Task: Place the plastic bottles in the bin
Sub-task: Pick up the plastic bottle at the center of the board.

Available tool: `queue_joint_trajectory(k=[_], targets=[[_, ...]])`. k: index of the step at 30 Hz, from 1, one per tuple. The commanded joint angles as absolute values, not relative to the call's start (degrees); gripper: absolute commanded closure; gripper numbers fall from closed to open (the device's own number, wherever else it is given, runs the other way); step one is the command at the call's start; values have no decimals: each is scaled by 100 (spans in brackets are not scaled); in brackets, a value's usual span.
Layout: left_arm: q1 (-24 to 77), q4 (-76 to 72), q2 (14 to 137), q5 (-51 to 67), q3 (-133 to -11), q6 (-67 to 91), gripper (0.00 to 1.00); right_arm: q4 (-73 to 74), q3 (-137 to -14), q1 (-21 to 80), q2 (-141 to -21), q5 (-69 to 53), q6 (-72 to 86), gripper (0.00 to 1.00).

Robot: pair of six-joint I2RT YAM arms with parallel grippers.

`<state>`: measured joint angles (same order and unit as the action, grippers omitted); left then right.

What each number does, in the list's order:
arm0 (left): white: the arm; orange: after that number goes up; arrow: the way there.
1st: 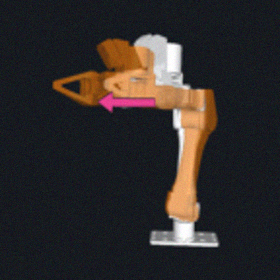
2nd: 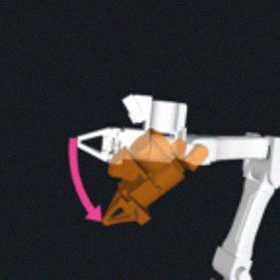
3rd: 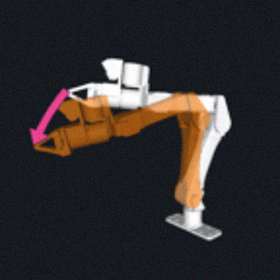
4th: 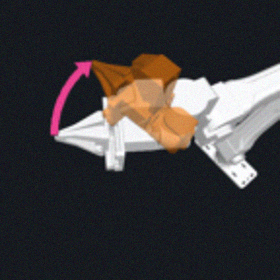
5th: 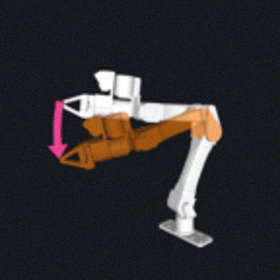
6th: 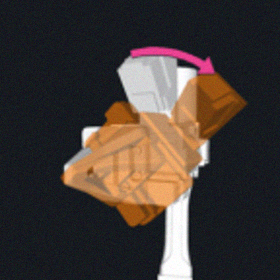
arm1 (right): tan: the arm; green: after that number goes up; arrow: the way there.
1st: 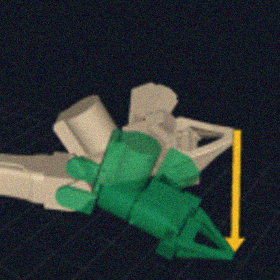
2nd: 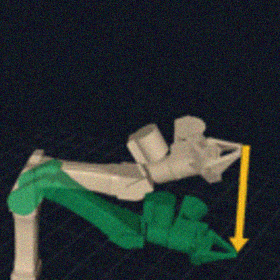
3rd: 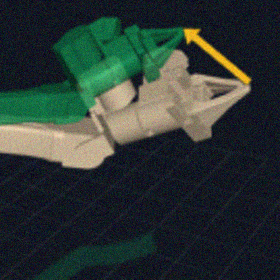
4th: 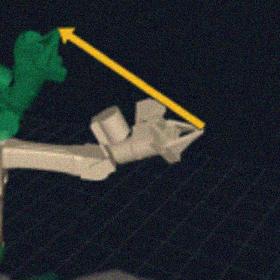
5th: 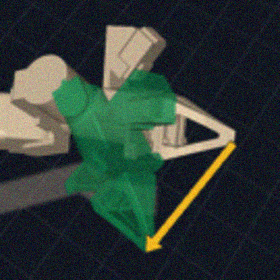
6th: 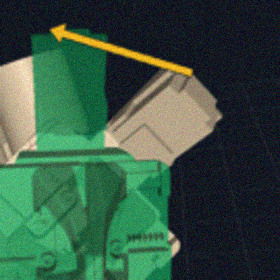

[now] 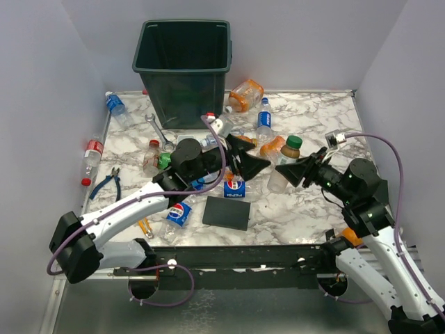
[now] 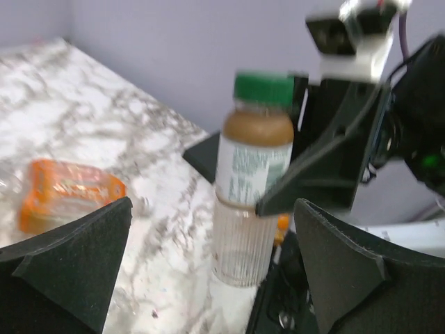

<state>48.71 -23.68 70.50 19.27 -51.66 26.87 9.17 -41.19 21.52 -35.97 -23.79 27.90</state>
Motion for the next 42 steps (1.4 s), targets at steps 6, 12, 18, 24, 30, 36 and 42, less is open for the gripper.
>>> queue_joint_trajectory(k=[6, 12, 18, 24, 30, 36, 42], targets=[[4818, -1664, 7934, 2210, -7003, 2601, 1, 1375, -3988, 2153, -3418, -2997, 1992, 65], [4822, -1653, 8380, 2861, -7309, 2841, 1, 1380, -4059, 2153, -3462, -3084, 1946, 65], [4878, -1657, 8609, 3120, -7415, 2964, 1, 1312, -4031, 2150, -3489, -3122, 1995, 65], [4992, -1653, 8797, 3298, -7484, 2979, 10, 1262, -4029, 2149, -3540, -3138, 2014, 65], [5082, -1653, 8920, 3322, -7547, 2953, 43, 1211, -4006, 2152, -3608, -3235, 2029, 63], [5085, -1653, 8847, 2954, -7527, 2769, 80, 1319, -4124, 2149, -3670, -3346, 2076, 28], [5025, -1487, 8543, 1969, -7574, 2319, 100, 1590, -4541, 2153, -3648, -3296, 2259, 0]])
